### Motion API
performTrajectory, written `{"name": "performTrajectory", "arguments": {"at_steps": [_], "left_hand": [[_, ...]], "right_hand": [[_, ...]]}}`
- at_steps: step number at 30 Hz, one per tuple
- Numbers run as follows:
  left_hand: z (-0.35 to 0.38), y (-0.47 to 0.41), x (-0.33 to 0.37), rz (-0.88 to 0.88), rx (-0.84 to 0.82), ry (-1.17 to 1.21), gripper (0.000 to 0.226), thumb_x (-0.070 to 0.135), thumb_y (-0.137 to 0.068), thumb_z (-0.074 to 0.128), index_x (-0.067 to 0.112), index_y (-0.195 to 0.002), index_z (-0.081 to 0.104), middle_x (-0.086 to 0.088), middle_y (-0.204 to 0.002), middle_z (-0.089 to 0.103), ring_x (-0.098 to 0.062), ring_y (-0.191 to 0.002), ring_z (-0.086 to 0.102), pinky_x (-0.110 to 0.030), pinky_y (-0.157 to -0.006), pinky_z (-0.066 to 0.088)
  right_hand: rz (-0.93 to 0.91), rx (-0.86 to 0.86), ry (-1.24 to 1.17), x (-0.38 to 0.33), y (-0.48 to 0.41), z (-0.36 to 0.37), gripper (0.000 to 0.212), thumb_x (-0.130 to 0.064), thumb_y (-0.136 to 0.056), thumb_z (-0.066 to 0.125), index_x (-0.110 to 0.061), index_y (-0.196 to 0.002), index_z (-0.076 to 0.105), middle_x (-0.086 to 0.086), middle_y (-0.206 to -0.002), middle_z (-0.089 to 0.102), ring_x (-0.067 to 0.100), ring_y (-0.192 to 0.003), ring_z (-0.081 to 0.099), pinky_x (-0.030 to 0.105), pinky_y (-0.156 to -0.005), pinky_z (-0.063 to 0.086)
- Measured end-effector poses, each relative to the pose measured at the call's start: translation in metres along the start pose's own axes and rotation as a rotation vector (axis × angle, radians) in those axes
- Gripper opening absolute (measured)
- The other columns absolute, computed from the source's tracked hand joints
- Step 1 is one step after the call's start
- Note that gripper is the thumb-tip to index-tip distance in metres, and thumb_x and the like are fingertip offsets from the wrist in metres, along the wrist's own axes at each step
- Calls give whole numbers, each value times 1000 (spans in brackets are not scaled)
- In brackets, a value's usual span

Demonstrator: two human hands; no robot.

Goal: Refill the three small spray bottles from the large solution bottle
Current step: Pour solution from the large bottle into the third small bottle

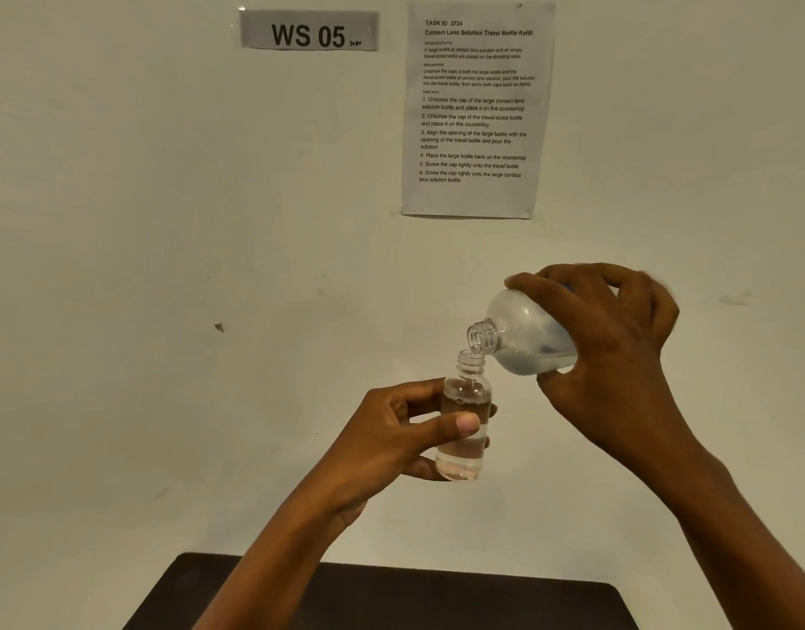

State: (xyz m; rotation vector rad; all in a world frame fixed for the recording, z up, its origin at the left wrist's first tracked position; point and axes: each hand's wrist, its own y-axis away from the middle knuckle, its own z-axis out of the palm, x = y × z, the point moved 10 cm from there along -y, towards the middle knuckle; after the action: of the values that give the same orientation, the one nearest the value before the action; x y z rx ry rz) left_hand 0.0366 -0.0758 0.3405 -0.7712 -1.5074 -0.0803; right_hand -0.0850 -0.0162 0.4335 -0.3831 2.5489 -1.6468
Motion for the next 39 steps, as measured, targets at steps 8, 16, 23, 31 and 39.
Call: {"name": "performTrajectory", "arguments": {"at_steps": [8,16,23,31,39], "left_hand": [[0,-1,-1,-3,2,-6,31,34,-66,65,36,-98,64,13,-97,73,-14,-88,72,-26,-65,58],[-1,-1,-4,-14,1,-4,32,34,-68,64,35,-99,64,11,-100,73,-15,-88,72,-26,-66,58],[-1,-3,-5,-15,1,-1,33,34,-66,65,34,-99,64,10,-101,73,-15,-89,72,-27,-66,58],[-1,-4,-6,-20,3,-7,32,34,-67,65,34,-99,64,10,-100,73,-14,-89,72,-26,-66,58],[-1,-6,-8,-20,6,-7,33,34,-67,65,34,-99,64,9,-101,73,-15,-91,71,-27,-67,59]], "right_hand": [[15,-10,-9,2,0,2,82,2,-50,80,-28,-120,49,4,-117,56,26,-113,32,15,-98,0],[12,-17,-4,3,0,5,80,2,-50,80,-25,-120,53,4,-116,57,25,-113,32,15,-97,0],[0,-8,10,3,0,6,82,1,-50,79,-29,-120,49,2,-116,57,24,-113,33,28,-94,6],[4,-8,8,5,1,7,79,0,-51,79,-28,-120,52,2,-116,57,26,-113,33,26,-94,4],[-5,-3,-9,5,0,9,81,-1,-50,81,-27,-120,50,4,-116,57,25,-113,32,27,-93,8]]}}
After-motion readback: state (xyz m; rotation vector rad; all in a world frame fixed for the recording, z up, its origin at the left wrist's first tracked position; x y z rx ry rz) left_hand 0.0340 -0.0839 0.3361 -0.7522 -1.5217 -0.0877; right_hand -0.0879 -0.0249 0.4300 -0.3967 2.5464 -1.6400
